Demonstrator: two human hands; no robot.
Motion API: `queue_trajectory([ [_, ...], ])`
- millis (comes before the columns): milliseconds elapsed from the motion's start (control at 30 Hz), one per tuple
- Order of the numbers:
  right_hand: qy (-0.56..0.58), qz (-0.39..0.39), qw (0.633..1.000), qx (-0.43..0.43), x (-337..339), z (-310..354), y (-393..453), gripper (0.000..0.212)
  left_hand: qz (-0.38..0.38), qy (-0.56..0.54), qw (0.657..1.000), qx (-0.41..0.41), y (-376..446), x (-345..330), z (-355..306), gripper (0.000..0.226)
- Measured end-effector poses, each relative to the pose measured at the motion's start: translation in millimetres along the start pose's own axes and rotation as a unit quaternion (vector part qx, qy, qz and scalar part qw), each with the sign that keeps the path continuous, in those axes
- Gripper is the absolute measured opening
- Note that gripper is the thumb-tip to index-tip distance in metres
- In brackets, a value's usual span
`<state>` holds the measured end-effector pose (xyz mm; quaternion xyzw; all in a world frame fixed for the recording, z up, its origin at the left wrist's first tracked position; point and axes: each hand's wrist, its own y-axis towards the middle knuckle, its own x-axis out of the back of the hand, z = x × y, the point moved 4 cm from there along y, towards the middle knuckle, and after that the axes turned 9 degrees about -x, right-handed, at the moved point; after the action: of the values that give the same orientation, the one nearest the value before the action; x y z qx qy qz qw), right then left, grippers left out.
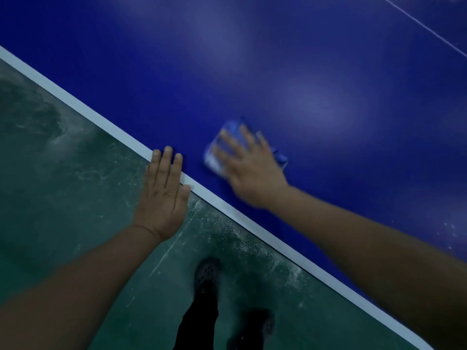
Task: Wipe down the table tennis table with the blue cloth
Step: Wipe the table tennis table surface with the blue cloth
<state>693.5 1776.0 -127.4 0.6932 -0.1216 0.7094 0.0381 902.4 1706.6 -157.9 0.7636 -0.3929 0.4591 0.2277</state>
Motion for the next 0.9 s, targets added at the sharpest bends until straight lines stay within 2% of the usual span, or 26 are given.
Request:
queue_trajectory([
  [67, 0.0, 0.044, 0.987, 0.155, 3, 22, -46, 0.054, 0.001, -0.034, 0.999, -0.021, -3, 9, 6, 0.065],
  [100, -0.004, 0.063, 0.977, 0.205, 3, 13, -57, 0.052, 0.001, -0.041, 0.999, -0.033, -5, 14, 9, 0.064],
  [167, -0.033, 0.061, 0.976, 0.208, 0, -22, -45, 0.051, 0.008, -0.041, 0.998, -0.049, -7, 21, 11, 0.065],
  [200, -0.041, 0.036, 0.985, 0.162, 0, -44, -27, 0.05, 0.015, -0.038, 0.998, -0.052, -7, 23, 12, 0.065],
  [267, -0.006, 0.002, 1.0, -0.007, 11, -77, 16, 0.05, 0.03, -0.039, 0.998, -0.049, -7, 24, 12, 0.066],
  [333, 0.055, 0.009, 0.986, -0.159, 18, -75, 46, 0.051, 0.036, -0.04, 0.998, -0.045, -7, 25, 12, 0.066],
  [367, 0.063, 0.01, 0.982, -0.178, 19, -58, 52, 0.052, 0.036, -0.039, 0.998, -0.043, -6, 26, 11, 0.066],
  [400, 0.06, 0.005, 0.987, -0.148, 18, -33, 49, 0.053, 0.037, -0.037, 0.998, -0.041, -6, 27, 11, 0.067],
  [500, 0.026, 0.026, 0.996, 0.081, 2, 32, -20, 0.053, 0.039, -0.025, 0.998, -0.039, -6, 26, 10, 0.068],
  [567, 0.031, 0.048, 0.99, 0.126, -2, 18, -64, 0.05, 0.035, -0.018, 0.999, -0.033, -7, 25, 10, 0.068],
  [600, 0.03, 0.045, 0.993, 0.103, -2, -3, -70, 0.05, 0.036, -0.018, 0.999, -0.031, -6, 24, 10, 0.068],
  [667, 0.027, 0.011, 0.998, -0.053, 1, -58, -61, 0.05, 0.038, -0.016, 0.999, -0.021, -6, 23, 8, 0.069],
  [700, 0.035, 0.004, 0.984, -0.174, 4, -85, -52, 0.05, 0.034, -0.015, 0.999, -0.015, -6, 23, 6, 0.07],
  [733, 0.054, 0.002, 0.953, -0.299, 7, -104, -43, 0.052, 0.028, -0.015, 0.999, -0.008, -6, 23, 4, 0.07],
  [767, 0.076, 0.003, 0.915, -0.396, 11, -110, -33, 0.054, 0.019, -0.015, 1.0, 0.001, -5, 21, 1, 0.069],
  [800, 0.077, 0.003, 0.893, -0.444, 15, -103, -22, 0.056, 0.008, -0.015, 1.0, 0.014, -5, 20, -2, 0.069],
  [833, 0.058, -0.001, 0.895, -0.441, 16, -85, -8, 0.06, -0.004, -0.016, 0.999, 0.03, -5, 17, -7, 0.068],
  [900, 0.039, -0.013, 0.941, -0.336, 18, -29, 25, 0.062, -0.033, -0.018, 0.997, 0.06, -8, 12, -17, 0.068],
])
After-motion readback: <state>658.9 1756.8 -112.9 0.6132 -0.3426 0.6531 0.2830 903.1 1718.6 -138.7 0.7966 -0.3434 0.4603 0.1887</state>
